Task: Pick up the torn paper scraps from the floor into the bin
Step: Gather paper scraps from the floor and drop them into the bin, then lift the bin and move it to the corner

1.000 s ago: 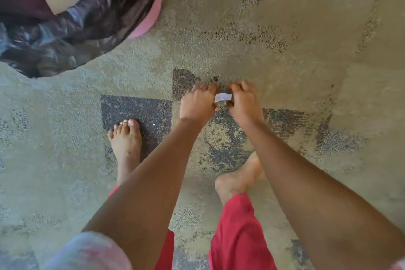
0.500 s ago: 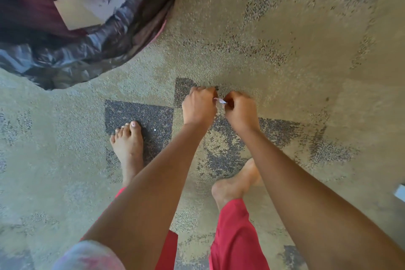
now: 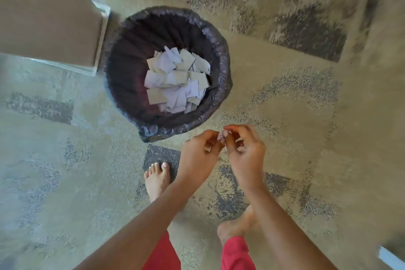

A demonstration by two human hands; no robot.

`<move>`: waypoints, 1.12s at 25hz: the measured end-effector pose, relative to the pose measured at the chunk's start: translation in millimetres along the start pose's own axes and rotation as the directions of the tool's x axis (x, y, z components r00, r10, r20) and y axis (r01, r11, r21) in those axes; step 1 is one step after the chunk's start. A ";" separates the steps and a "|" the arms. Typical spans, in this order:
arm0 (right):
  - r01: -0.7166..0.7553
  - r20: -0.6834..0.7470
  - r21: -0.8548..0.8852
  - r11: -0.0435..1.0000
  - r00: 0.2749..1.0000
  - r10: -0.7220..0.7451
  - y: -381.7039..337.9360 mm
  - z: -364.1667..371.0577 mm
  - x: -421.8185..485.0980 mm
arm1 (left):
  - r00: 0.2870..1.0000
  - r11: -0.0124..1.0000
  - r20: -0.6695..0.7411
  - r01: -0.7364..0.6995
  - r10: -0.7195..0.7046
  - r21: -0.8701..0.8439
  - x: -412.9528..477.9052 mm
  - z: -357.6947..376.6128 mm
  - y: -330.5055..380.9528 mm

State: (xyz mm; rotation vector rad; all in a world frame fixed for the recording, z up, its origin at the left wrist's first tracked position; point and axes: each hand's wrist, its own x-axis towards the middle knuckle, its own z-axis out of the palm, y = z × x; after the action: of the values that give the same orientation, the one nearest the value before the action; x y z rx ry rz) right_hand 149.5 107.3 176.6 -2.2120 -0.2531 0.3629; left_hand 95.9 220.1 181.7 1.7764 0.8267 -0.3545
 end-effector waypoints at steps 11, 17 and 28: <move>0.091 0.094 -0.178 0.980 0.993 -0.076 -89.7 48.7 82.0 | 0.932 0.908 -0.320 -0.024 0.172 0.418 60.6 -141.5 30.3; -0.406 -0.114 -0.251 0.879 0.914 0.389 -91.7 40.9 95.4 | 0.844 0.906 -0.523 0.305 -0.115 0.293 81.3 -173.2 31.0; -0.847 0.138 0.219 0.484 0.518 0.844 -98.4 24.3 120.1 | 0.805 0.743 -0.098 0.484 -0.585 -0.462 93.0 -229.4 32.6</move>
State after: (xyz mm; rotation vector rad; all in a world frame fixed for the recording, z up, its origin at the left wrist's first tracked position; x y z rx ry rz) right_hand 248.3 221.8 219.4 -1.9018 0.9156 0.8902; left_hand 148.8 458.8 232.2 1.1573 1.4854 -0.3090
